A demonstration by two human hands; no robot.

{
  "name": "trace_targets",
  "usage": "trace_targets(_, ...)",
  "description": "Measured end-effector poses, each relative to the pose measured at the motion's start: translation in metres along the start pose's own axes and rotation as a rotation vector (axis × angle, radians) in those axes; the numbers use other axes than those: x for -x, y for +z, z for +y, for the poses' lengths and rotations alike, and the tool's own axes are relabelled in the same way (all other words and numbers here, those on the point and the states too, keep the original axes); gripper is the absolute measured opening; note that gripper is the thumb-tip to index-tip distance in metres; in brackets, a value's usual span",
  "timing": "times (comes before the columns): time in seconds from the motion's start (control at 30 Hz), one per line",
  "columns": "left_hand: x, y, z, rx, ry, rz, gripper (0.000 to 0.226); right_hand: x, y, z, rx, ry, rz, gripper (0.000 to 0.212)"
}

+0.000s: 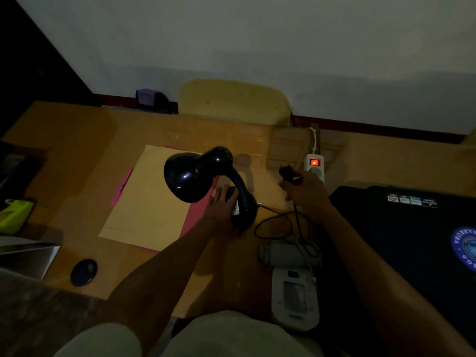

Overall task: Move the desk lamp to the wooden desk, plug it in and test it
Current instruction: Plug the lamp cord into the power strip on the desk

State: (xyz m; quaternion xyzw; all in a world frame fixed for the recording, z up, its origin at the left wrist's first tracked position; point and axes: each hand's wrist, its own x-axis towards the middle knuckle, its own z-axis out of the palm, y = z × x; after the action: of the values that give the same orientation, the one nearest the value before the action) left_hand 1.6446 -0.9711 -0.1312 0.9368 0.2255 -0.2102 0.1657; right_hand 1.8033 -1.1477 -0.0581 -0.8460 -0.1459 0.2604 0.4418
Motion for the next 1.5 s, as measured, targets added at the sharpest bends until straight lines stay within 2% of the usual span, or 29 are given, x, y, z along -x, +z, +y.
trace_targets(0.17, 0.035, 0.006, 0.03, 0.152, -0.128, 0.082, 0.087, -0.008, -0.034, -0.047, -0.297, 0.041, -0.017, 0.019)
trace_targets(0.23, 0.045, 0.008, 0.046, 0.302, -0.227, 0.082, 0.081, -0.012, -0.049, -0.056, -0.245, 0.027, 0.016, 0.023)
trace_targets(0.3, 0.051, 0.008, 0.059, 0.296, -0.244, 0.03, 0.076, -0.019, -0.065, -0.057, -0.086, -0.011, 0.026, 0.026)
trace_targets(0.4, 0.05, 0.003, 0.075, 0.308, -0.11, -0.048, 0.048, -0.034, -0.09, -0.052, 0.077, 0.004, -0.014, 0.025)
trace_targets(0.53, 0.032, -0.009, 0.1, 0.47, 0.083, -0.054, 0.038, -0.057, -0.112, -0.039, 0.204, 0.125, -0.033, 0.028)
trace_targets(0.6, 0.02, -0.015, 0.113, 0.526, 0.139, -0.063, 0.042, -0.071, -0.116, -0.031, 0.24, 0.171, -0.052, 0.022)
trace_targets(0.7, -0.001, -0.02, 0.128, 0.452, 0.181, -0.019, 0.05, -0.087, -0.115, -0.017, 0.389, 0.242, -0.08, 0.016)
trace_targets(0.9, -0.035, -0.025, 0.138, 0.386, 0.189, 0.013, 0.051, -0.11, -0.1, 0.0, 0.656, 0.232, -0.12, 0.044)
trace_targets(1.07, -0.055, -0.029, 0.151, 0.611, 0.131, 0.039, 0.047, -0.123, -0.096, 0.006, 0.624, 0.291, -0.123, 0.025)
trace_targets(1.13, -0.064, -0.032, 0.159, 0.677, 0.108, 0.055, 0.047, -0.128, -0.097, 0.01, 0.614, 0.273, -0.091, 0.031)
trace_targets(1.23, -0.074, -0.031, 0.166, 0.655, 0.117, 0.052, 0.062, -0.131, -0.095, 0.01, 0.636, 0.265, -0.101, 0.032)
trace_targets(1.33, -0.077, -0.024, 0.168, 0.67, 0.118, 0.062, 0.064, -0.132, -0.094, 0.01, 0.683, 0.201, -0.149, 0.022)
trace_targets(1.5, -0.077, -0.016, 0.168, 0.622, 0.191, 0.068, 0.067, -0.124, -0.102, 0.014, 0.83, -0.086, -0.269, 0.034)
